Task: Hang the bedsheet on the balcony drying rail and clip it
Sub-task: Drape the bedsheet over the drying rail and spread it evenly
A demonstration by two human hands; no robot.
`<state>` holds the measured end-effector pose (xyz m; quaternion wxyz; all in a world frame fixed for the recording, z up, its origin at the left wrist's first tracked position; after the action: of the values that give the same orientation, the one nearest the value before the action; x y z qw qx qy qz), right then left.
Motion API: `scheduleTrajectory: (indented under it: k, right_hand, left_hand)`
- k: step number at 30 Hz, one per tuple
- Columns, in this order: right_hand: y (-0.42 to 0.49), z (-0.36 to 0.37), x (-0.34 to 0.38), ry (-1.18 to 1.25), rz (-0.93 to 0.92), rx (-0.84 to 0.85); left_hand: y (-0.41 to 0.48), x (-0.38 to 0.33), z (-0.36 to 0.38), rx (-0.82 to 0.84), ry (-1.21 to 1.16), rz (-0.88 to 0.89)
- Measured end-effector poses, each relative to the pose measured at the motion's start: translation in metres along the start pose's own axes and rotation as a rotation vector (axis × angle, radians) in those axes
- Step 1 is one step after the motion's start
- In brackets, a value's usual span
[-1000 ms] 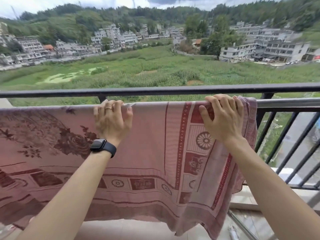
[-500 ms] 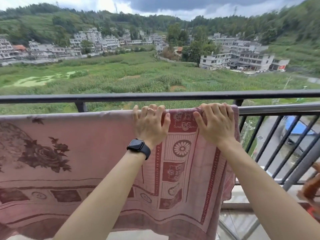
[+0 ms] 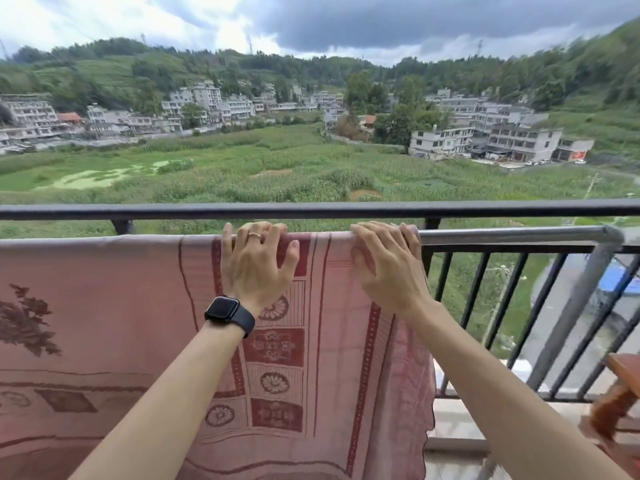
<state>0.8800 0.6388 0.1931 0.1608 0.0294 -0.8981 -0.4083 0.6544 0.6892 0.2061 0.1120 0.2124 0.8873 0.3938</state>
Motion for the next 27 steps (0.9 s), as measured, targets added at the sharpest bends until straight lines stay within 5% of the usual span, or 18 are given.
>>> scheduleTrajectory:
  k: [4, 8, 12, 18, 22, 27]
  right_hand:
    - [-0.016, -0.005, -0.010, 0.445, 0.371, -0.223]
    - [-0.006, 0.009, -0.020, 0.631, 0.724, 0.039]
    - [0.018, 0.026, -0.011, 0.616, 0.651, 0.218]
    - [0.064, -0.003, -0.053, 0.449, 0.582, -0.237]
    - [0.042, 0.039, -0.059, 0.467, 0.607, 0.027]
    - [0.068, 0.058, -0.045, 0.853, 0.844, 0.305]
  left_hand:
    - [0.008, -0.023, 0.022, 0.070, 0.034, -0.028]
    - [0.020, -0.014, 0.033, 0.104, 0.049, -0.048]
    - [0.037, -0.022, 0.035, 0.143, 0.037, 0.062]
    - [0.062, 0.005, 0.049, 0.204, -0.019, 0.070]
    - [0.073, 0.026, 0.063, 0.204, 0.029, 0.062]
    - [0.081, 0.034, 0.069, 0.162, -0.032, 0.071]
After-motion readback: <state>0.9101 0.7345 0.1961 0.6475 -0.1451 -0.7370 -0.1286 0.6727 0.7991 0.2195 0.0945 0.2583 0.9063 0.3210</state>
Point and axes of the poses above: each hand's wrist, its own y-axis towards the middle knuckle, its own z-axis out of the palm, x = y × z, the point moved 1 cm from there along y, towards the middle knuckle, and after that the axes turned 7 degrees about z, right-handed, at the moved point
